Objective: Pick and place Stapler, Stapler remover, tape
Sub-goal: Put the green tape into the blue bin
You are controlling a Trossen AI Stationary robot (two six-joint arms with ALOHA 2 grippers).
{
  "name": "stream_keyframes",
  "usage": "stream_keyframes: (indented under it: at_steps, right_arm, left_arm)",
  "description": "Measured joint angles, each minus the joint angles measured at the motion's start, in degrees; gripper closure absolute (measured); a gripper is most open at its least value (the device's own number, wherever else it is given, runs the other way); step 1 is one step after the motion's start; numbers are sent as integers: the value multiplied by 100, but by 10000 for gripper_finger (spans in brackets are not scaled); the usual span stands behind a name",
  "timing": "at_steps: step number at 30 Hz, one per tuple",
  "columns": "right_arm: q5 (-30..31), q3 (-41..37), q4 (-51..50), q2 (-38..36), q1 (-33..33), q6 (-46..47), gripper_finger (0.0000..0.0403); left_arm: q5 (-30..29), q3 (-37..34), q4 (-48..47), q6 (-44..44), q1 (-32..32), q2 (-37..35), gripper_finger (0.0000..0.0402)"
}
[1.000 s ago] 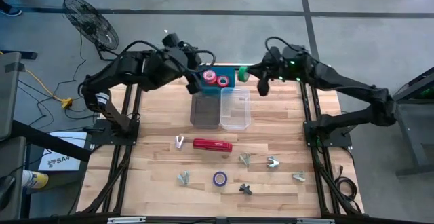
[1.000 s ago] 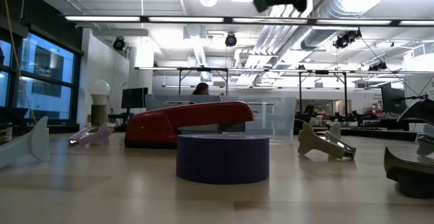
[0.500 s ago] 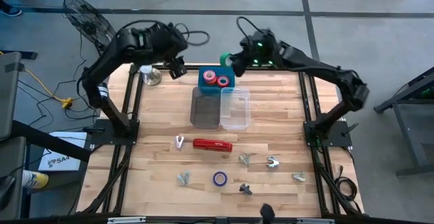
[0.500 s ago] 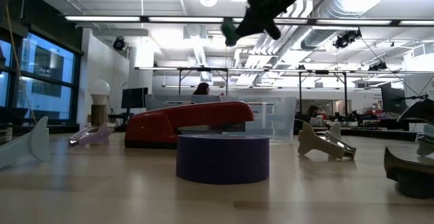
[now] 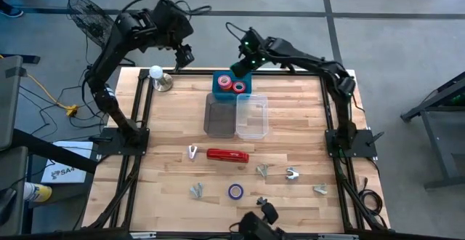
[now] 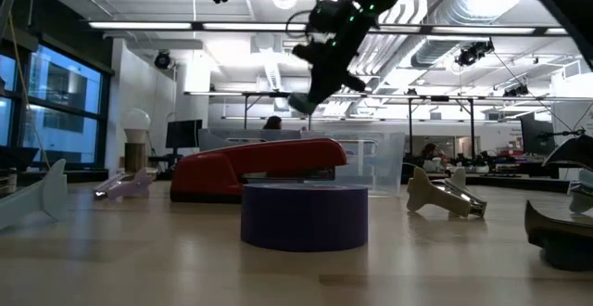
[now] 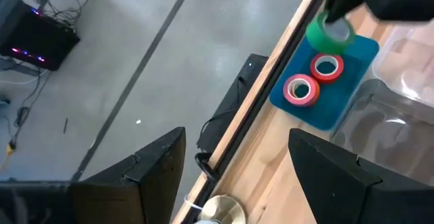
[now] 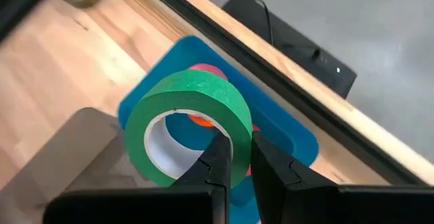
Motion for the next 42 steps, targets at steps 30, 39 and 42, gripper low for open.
stream_keyframes:
  at_steps: [30, 39, 42]
  right_arm:
    - [-127, 24, -240, 1138, -144, 1237, 377]
    - [-241, 24, -401, 1230, -192, 1424, 365]
    - [-284, 24, -416, 1274, -184, 1409, 365]
  left_arm:
    - [563, 0, 332, 196, 829, 4, 144]
    - [561, 0, 334, 196, 829, 4, 144]
    - [559, 0, 334, 196, 829, 4, 144]
